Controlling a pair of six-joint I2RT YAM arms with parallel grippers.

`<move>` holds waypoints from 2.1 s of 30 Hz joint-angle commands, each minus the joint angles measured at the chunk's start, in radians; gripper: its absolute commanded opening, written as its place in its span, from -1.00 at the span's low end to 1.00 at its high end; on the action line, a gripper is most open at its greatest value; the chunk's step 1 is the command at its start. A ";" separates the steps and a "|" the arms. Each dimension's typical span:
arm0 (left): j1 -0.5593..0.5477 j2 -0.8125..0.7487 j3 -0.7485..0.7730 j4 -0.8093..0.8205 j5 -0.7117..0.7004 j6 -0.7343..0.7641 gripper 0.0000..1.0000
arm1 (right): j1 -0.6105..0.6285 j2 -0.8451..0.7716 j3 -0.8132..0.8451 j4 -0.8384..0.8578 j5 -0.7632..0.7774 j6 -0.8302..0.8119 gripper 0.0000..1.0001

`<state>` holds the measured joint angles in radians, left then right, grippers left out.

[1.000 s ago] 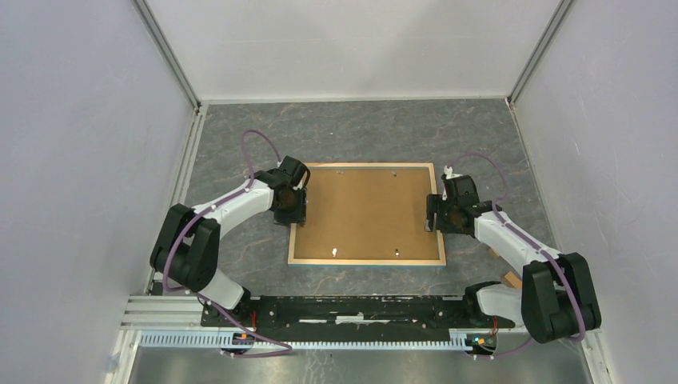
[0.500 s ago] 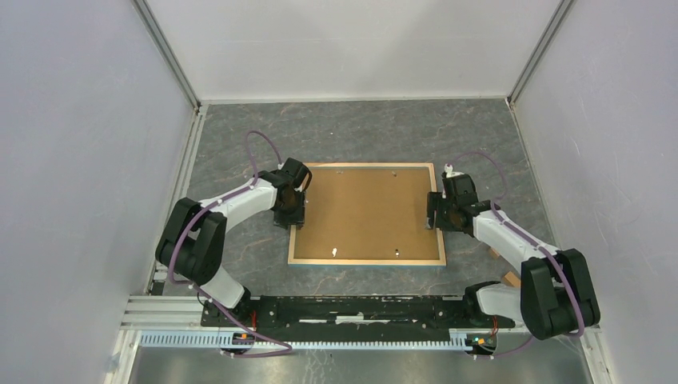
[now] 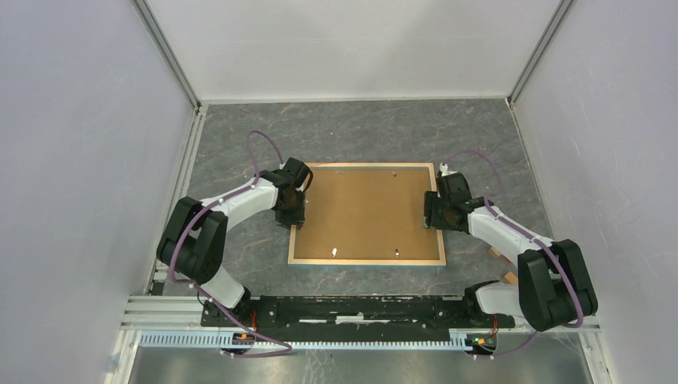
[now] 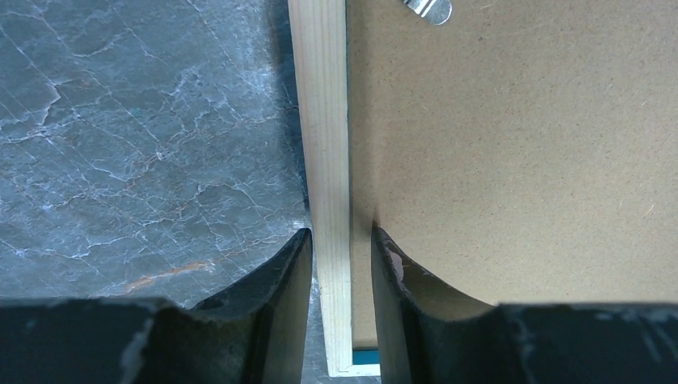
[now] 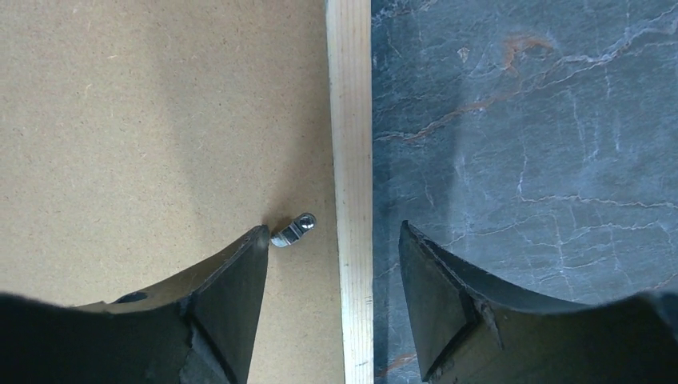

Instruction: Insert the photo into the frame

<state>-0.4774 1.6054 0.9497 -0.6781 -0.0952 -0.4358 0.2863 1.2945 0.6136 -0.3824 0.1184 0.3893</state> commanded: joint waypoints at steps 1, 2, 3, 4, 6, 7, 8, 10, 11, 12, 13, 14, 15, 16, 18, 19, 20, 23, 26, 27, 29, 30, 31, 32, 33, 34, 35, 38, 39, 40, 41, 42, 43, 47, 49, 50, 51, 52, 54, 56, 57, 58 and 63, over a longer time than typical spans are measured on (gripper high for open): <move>0.003 0.024 0.004 -0.008 -0.032 0.027 -0.24 | 0.006 0.018 0.028 -0.005 0.036 0.012 0.26; 0.003 0.023 0.004 -0.009 -0.030 0.026 -0.28 | 0.006 0.022 0.028 -0.006 0.029 0.009 0.21; 0.003 0.022 0.003 -0.008 -0.030 0.023 -0.29 | 0.006 0.026 0.031 -0.011 0.025 0.006 0.17; 0.003 0.022 0.003 -0.008 -0.032 0.023 -0.29 | 0.008 0.031 0.034 -0.018 0.022 0.002 0.18; 0.002 0.023 0.003 -0.009 -0.034 0.023 -0.30 | 0.010 0.031 0.038 -0.033 0.016 -0.008 0.17; 0.003 0.023 0.003 -0.009 -0.035 0.023 -0.30 | 0.012 0.030 0.038 -0.038 0.009 -0.018 0.17; 0.003 0.022 0.003 -0.009 -0.035 0.022 -0.31 | 0.014 0.027 0.035 -0.042 0.000 -0.025 0.15; 0.003 0.021 0.003 -0.010 -0.034 0.022 -0.36 | 0.016 0.026 0.034 -0.060 -0.008 -0.050 0.14; 0.003 0.021 0.003 -0.009 -0.035 0.022 -0.38 | 0.016 0.027 0.034 -0.069 -0.004 -0.062 0.13; 0.003 0.021 0.003 -0.009 -0.034 0.022 -0.39 | 0.015 0.029 0.035 -0.079 0.001 -0.077 0.09; 0.003 0.022 0.003 -0.009 -0.034 0.022 -0.40 | 0.016 0.031 0.037 -0.087 0.005 -0.090 0.08; 0.004 0.023 0.004 -0.011 -0.034 0.022 -0.41 | 0.015 0.035 0.039 -0.098 0.006 -0.104 0.05; 0.002 0.023 0.004 -0.010 -0.035 0.022 -0.42 | 0.015 0.038 0.041 -0.108 0.008 -0.117 0.04; 0.003 0.024 0.006 -0.010 -0.035 0.022 -0.42 | 0.015 0.044 0.044 -0.117 0.006 -0.126 0.02; 0.003 0.022 0.005 -0.011 -0.035 0.022 -0.44 | 0.015 0.050 0.048 -0.128 -0.002 -0.146 0.01; 0.003 0.021 0.004 -0.010 -0.035 0.022 -0.46 | 0.016 0.054 0.050 -0.130 -0.007 -0.154 0.00; 0.003 0.021 0.004 -0.010 -0.036 0.023 -0.48 | 0.016 0.058 0.053 -0.133 -0.011 -0.161 -0.04; 0.003 0.020 0.003 -0.011 -0.037 0.022 -0.51 | 0.015 0.072 0.066 -0.150 -0.010 -0.183 -0.10; 0.002 0.018 0.003 -0.012 -0.038 0.022 -0.53 | 0.014 0.090 0.092 -0.168 0.008 -0.214 -0.18; 0.003 0.018 0.003 -0.012 -0.037 0.022 -0.54 | 0.015 0.101 0.106 -0.175 0.017 -0.230 -0.22; 0.001 0.018 0.004 -0.011 -0.038 0.022 -0.57 | 0.015 0.114 0.123 -0.166 0.019 -0.263 -0.30; 0.002 0.020 0.004 -0.011 -0.038 0.022 -0.57 | 0.016 0.118 0.133 -0.165 0.034 -0.271 -0.36; 0.003 0.020 0.004 -0.011 -0.037 0.022 -0.58 | 0.016 0.123 0.140 -0.160 0.045 -0.279 -0.46; 0.003 0.022 0.004 -0.012 -0.038 0.022 -0.59 | 0.016 0.125 0.144 -0.151 0.049 -0.288 -0.54; 0.002 0.022 0.003 -0.012 -0.037 0.022 -0.59 | 0.015 0.124 0.144 -0.138 0.056 -0.290 -0.59; 0.002 0.024 0.004 -0.013 -0.037 0.022 -0.60 | 0.016 0.122 0.143 -0.121 0.060 -0.290 -0.69; 0.002 0.024 0.004 -0.014 -0.037 0.022 -0.60 | 0.017 0.120 0.138 -0.109 0.059 -0.292 -0.77; 0.002 0.026 0.009 -0.017 -0.052 0.026 -0.63 | 0.029 0.104 0.101 -0.032 0.065 -0.293 -1.00; 0.002 0.024 0.009 -0.019 -0.055 0.028 -0.63 | 0.035 0.099 0.088 -0.001 0.071 -0.296 -1.00; 0.002 0.024 0.009 -0.019 -0.053 0.028 -0.63 | 0.044 0.096 0.074 0.022 0.093 -0.301 -1.00; 0.002 0.027 0.008 -0.018 -0.048 0.027 -0.63 | 0.050 0.096 0.065 0.041 0.107 -0.304 -1.00; 0.002 0.029 0.009 -0.018 -0.041 0.028 -0.63 | 0.054 0.096 0.063 0.053 0.111 -0.307 -1.00; 0.002 0.033 0.009 -0.018 -0.040 0.029 -0.63 | 0.055 0.093 0.066 0.054 0.104 -0.306 -1.00; 0.001 0.032 0.005 -0.019 -0.039 0.032 -0.63 | 0.056 0.039 0.090 0.006 0.052 -0.276 -0.86; 0.000 0.028 0.003 -0.019 -0.041 0.032 -0.63 | 0.056 0.011 0.109 -0.041 0.029 -0.267 -0.69; 0.001 0.027 0.003 -0.018 -0.041 0.032 -0.63 | 0.055 0.001 0.120 -0.062 0.021 -0.269 -0.62; 0.002 0.027 0.003 -0.019 -0.040 0.032 -0.64 | 0.055 -0.010 0.130 -0.082 0.019 -0.272 -0.55; 0.002 0.028 0.005 -0.020 -0.041 0.032 -0.64 | 0.056 -0.019 0.140 -0.096 0.017 -0.276 -0.48; 0.002 0.028 0.004 -0.018 -0.041 0.032 -0.65 | 0.055 -0.033 0.151 -0.103 0.009 -0.284 -0.35; 0.002 0.026 0.004 -0.020 -0.040 0.032 -0.66 | 0.056 -0.039 0.152 -0.094 -0.007 -0.300 -0.22; 0.002 0.027 0.005 -0.019 -0.042 0.032 -0.67 | 0.055 -0.036 0.153 -0.095 -0.012 -0.301 -0.18; 0.002 0.023 0.003 -0.020 -0.043 0.032 -0.67 | 0.056 -0.031 0.155 -0.095 -0.012 -0.303 -0.10; 0.002 0.017 0.001 -0.019 -0.044 0.032 -0.69 | 0.056 0.019 0.150 -0.085 -0.029 -0.317 -0.02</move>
<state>-0.4774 1.6100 0.9554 -0.6876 -0.1074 -0.4362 0.3386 1.2797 0.7330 -0.4782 0.1089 0.0971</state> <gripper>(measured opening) 0.258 0.487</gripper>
